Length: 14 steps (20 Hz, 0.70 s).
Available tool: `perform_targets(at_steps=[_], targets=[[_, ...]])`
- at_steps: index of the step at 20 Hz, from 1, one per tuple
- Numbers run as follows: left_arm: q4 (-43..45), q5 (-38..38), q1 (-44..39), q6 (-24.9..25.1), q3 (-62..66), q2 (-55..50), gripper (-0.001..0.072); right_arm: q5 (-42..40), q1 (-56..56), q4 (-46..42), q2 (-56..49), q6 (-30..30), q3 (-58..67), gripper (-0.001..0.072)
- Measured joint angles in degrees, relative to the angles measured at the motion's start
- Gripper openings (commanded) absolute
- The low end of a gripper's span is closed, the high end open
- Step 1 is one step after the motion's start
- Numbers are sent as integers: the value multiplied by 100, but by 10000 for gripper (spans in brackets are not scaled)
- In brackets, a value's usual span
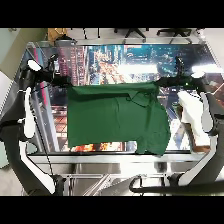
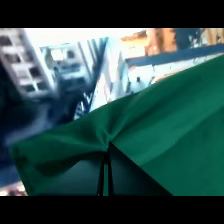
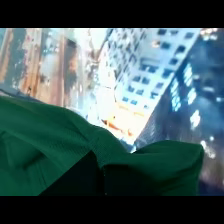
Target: Fold the shirts.
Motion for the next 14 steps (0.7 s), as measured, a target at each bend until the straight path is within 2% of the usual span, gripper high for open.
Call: perform_targets(at_steps=[8, 14], targets=[[380, -516, -42, -348, -221, -90, 16, 680, -269, -732, 7, 192, 50, 18], [461, -85, -90, -376, -837, -98, 17, 734, -234, -1163, 9, 282, -332, 19]])
